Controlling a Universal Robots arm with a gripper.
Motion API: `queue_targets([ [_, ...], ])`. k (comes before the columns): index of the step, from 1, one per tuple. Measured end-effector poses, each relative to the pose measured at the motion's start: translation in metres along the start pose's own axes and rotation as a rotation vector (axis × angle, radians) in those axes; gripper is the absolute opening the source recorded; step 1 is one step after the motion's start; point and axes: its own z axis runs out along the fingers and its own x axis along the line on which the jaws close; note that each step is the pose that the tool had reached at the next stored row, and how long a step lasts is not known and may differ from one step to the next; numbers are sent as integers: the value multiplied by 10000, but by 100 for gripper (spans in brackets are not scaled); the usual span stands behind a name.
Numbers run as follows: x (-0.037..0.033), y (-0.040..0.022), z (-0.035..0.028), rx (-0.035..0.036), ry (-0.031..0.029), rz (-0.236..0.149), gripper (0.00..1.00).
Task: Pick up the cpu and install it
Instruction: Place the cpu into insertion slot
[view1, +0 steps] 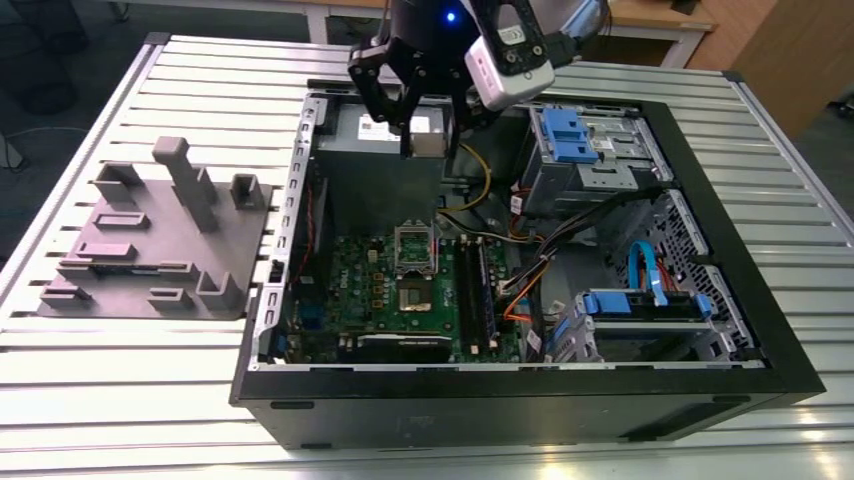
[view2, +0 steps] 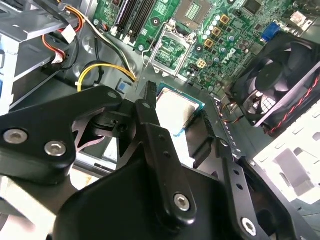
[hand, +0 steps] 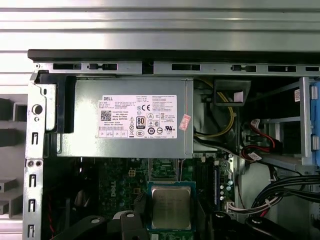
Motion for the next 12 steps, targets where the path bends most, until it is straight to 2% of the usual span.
queue_targets([
  [12,-2,-170,44,-1,-1,1,47],
])
